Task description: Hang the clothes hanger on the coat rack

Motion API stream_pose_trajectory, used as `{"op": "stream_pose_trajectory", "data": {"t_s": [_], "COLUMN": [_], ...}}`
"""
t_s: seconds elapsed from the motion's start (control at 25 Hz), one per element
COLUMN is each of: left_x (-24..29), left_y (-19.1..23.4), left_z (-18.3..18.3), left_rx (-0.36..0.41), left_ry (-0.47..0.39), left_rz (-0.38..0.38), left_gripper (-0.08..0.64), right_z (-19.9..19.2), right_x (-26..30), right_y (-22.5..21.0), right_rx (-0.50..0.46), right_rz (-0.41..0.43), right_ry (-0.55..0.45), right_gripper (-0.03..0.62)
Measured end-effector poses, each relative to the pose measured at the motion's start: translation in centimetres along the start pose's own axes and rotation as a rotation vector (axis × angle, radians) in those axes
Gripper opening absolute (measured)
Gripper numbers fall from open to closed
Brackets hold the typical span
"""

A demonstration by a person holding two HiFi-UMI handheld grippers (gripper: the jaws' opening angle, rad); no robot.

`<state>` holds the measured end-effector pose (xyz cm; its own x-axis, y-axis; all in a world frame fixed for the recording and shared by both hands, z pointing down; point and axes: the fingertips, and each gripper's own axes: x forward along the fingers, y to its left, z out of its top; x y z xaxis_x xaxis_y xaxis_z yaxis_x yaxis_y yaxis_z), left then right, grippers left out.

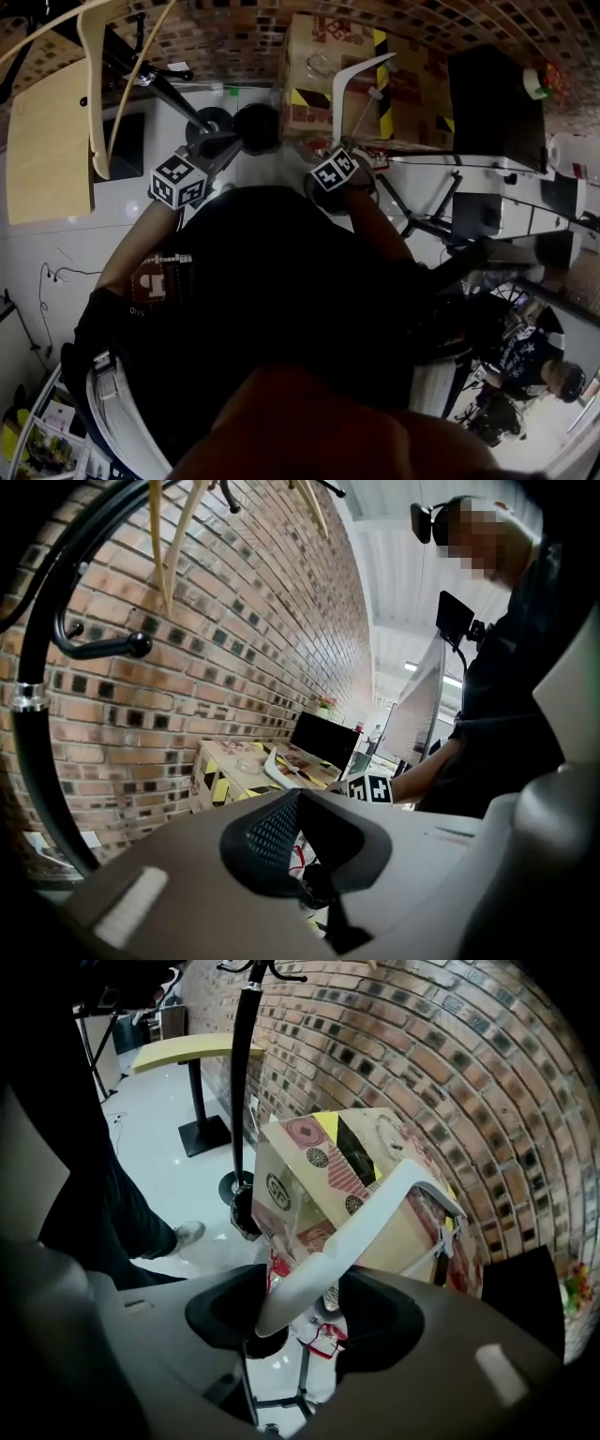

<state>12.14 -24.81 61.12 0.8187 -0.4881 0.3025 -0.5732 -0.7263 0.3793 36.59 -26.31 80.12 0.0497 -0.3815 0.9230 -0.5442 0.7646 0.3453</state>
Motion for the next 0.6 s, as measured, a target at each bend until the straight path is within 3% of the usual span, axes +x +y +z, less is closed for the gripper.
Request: {"op": "stream_pose_trajectory", "data": {"t_s": [0.32, 0.6], "left_x": [0.1, 1.3], "left_y": [0.7, 0.3], "left_z": [0.2, 0.1], "left_rx": [-0.006, -0.008], "left_ry": [-0.006, 0.01], "left_rz": [0.003, -0.013], "left_gripper": [-0.008, -0.008], "right_z": [-3.9, -3.0], "right_x": [-1.8, 0.2], "right_y": [-0.6, -0.5], "right_rx": [-0.077, -0.052], "right_rz": [0.026, 0.02], "right_ry": [0.02, 0.024], "right_gripper": [0.238, 0.265]}}
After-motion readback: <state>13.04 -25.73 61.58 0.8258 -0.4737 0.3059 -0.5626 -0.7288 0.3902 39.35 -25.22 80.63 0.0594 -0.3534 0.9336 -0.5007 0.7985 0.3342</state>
